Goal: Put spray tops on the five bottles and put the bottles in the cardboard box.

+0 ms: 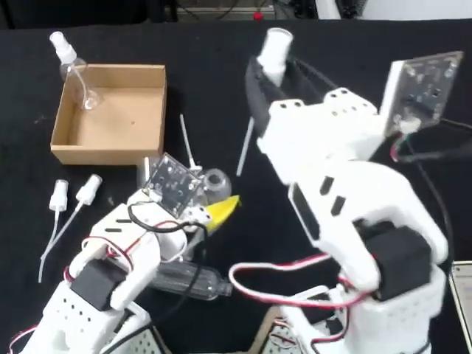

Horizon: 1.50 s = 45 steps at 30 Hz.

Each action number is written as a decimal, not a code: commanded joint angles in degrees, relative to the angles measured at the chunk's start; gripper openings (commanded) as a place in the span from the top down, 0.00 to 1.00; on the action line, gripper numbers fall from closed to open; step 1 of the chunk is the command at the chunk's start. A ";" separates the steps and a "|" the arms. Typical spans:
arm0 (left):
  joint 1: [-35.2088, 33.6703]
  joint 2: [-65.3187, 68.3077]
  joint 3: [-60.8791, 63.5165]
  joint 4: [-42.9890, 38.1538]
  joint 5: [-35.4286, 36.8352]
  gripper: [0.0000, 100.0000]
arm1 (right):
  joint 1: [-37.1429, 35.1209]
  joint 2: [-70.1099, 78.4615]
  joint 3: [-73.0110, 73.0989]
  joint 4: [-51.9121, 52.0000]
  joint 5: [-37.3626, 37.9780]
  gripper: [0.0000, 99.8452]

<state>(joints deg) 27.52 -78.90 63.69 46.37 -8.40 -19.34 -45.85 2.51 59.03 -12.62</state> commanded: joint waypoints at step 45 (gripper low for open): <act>0.57 0.00 -0.66 -1.49 0.44 0.79 | -10.20 -21.67 30.29 -13.54 0.88 0.98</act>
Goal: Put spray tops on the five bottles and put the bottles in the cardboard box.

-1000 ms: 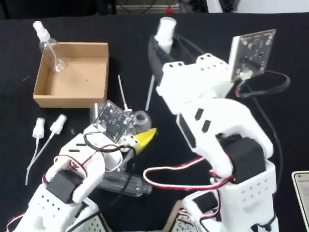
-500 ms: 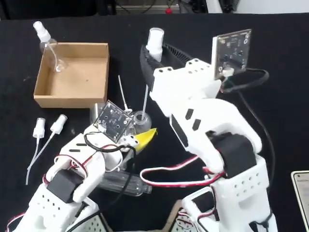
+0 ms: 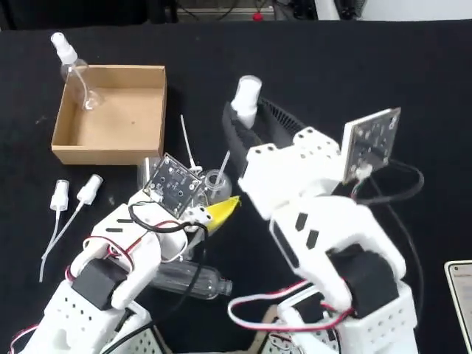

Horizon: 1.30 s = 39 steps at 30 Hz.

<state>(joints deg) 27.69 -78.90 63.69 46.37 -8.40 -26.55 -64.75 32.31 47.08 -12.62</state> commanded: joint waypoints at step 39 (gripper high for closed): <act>0.48 0.00 -0.84 -1.14 0.44 0.79 | -8.09 -17.63 24.57 -2.11 14.07 0.98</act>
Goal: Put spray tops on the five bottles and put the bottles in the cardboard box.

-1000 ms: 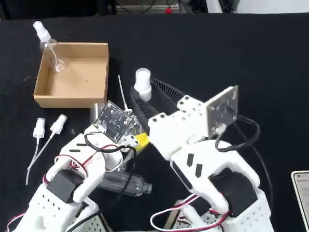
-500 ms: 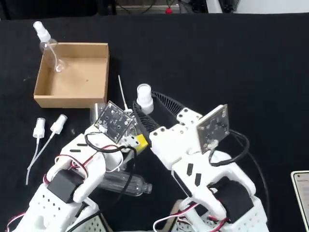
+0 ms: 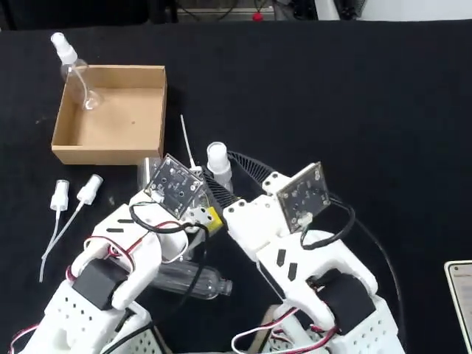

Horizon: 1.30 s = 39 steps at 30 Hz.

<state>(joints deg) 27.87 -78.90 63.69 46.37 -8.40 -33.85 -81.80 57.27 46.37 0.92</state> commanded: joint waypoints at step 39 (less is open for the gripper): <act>-0.13 0.00 -0.84 -1.41 0.44 0.79 | -0.97 -0.66 -0.75 3.08 0.53 0.83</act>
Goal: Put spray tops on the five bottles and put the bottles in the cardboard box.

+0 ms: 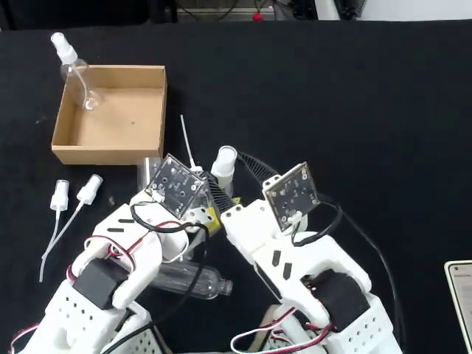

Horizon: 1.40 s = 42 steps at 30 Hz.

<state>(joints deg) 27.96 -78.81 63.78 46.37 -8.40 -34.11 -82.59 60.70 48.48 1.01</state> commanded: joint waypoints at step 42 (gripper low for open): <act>-0.22 -0.18 -1.10 -1.41 0.44 0.79 | 6.95 9.98 -19.56 6.15 0.44 0.99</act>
<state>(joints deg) 27.69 -78.81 63.78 46.37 -8.40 -27.34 -70.55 42.95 53.05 1.01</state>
